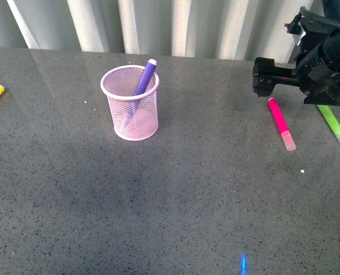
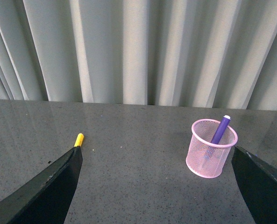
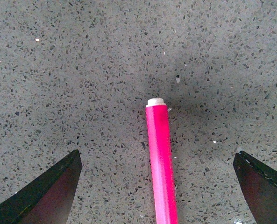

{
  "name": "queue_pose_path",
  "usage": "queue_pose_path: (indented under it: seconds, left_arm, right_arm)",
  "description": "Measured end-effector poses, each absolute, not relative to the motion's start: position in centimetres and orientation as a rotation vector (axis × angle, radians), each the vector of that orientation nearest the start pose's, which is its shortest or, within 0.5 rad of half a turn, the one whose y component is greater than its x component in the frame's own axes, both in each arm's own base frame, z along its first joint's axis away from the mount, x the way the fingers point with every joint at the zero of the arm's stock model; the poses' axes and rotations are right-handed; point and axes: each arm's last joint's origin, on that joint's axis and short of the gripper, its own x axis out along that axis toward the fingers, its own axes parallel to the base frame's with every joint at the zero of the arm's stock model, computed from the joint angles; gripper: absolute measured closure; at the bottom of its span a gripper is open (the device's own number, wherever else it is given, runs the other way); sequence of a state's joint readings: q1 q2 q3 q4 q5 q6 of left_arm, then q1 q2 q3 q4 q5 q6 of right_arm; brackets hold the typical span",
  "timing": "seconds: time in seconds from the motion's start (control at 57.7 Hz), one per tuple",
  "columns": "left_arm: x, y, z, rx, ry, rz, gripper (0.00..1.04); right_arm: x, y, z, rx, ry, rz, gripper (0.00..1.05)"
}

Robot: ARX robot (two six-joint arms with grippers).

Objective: Insert purple and pink pens into pink cup

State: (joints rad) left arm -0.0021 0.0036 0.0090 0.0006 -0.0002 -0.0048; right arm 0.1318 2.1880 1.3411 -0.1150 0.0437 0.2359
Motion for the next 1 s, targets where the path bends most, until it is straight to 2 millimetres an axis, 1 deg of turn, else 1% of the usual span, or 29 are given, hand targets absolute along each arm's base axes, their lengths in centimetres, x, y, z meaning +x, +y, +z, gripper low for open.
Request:
queue_pose_path:
  seconds: [0.45, 0.78, 1.005]
  left_arm:
    - [9.7, 0.0, 16.6, -0.005, -0.006, -0.002, 0.07]
    - [9.7, 0.0, 16.6, -0.005, -0.006, -0.002, 0.07]
    - [9.7, 0.0, 16.6, -0.005, -0.006, -0.002, 0.07]
  right_arm:
    - [44.0, 5.5, 8.1, 0.152, 0.983, -0.041, 0.07]
    - [45.4, 5.5, 6.6, 0.163, 1.002, -0.041, 0.07]
    - [45.8, 6.0, 6.5, 0.156, 0.999, -0.035, 0.07]
